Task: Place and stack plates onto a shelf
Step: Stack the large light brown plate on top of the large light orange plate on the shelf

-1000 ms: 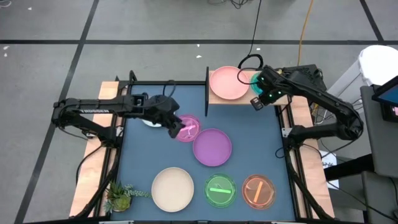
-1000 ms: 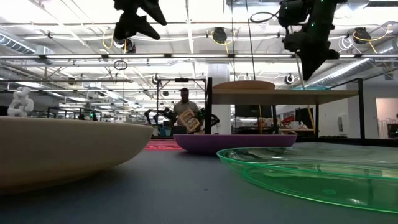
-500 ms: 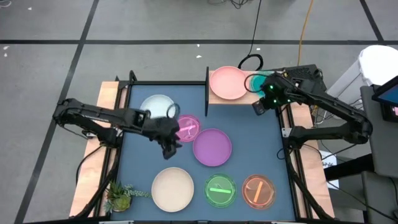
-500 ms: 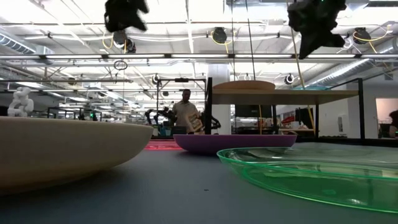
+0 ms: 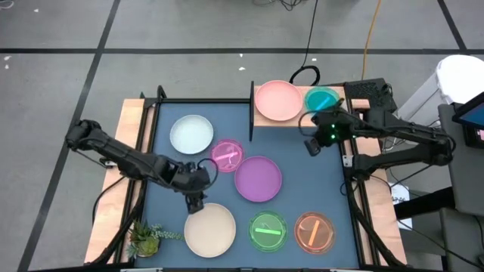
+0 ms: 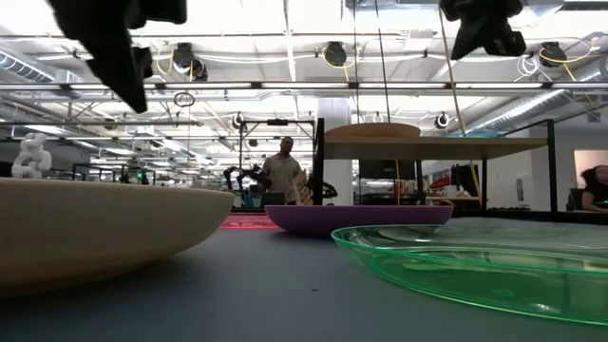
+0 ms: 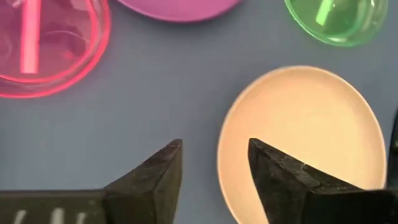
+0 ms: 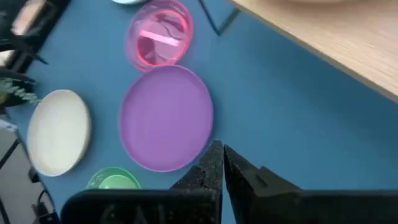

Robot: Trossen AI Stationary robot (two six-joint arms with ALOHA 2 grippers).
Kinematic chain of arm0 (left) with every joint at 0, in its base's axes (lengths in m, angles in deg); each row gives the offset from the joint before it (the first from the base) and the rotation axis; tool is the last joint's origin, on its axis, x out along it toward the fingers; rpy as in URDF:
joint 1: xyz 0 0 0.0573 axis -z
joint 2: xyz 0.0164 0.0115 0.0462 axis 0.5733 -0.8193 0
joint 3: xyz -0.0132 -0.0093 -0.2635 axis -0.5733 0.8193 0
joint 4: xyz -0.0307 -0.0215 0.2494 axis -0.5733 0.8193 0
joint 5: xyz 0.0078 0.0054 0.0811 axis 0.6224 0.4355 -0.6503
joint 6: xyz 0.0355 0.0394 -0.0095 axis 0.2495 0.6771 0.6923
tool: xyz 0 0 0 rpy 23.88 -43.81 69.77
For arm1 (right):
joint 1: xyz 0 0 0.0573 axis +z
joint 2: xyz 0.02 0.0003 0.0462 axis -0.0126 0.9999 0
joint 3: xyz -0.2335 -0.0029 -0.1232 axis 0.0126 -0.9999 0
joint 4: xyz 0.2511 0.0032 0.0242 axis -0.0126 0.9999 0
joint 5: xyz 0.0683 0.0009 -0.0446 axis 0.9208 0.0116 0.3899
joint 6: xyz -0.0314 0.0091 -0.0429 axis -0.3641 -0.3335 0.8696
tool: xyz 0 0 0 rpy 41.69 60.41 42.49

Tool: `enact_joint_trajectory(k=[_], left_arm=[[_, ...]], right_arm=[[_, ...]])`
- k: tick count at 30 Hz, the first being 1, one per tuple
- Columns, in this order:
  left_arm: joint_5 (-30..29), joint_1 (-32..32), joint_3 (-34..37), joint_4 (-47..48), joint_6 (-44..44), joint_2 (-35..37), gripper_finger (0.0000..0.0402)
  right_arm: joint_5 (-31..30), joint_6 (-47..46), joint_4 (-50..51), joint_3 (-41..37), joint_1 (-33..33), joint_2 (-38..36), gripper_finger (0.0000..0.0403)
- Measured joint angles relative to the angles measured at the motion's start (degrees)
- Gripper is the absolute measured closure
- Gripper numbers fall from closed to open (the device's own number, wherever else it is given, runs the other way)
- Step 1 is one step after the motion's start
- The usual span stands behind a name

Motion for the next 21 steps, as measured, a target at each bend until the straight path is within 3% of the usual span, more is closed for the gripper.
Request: enact_joint_trajectory(k=[6, 9, 15, 21], left_arm=[[0.3, 3.6, 5.4, -10.0, 0.4, 0.0, 0.0141], [0.5, 4.3, 7.3, -11.0, -1.0, -0.5, 0.0126], [0.7, 4.8, 10.6, -11.3, 0.5, -0.6, 0.0147], [5.7, 5.3, 15.5, -15.2, -3.8, -0.6, 0.0178]], right_arm=[[0.0, -3.0, -2.7, 0.0, 5.2, 0.0, 0.0403], [0.0, -6.1, -3.5, 0.0, 8.6, 0.0, 0.0403], [-2.9, -9.2, -8.1, 0.0, 17.1, 0.0, 0.0403], [-8.1, -10.9, -11.6, 0.0, 23.5, 0.0, 0.0403]])
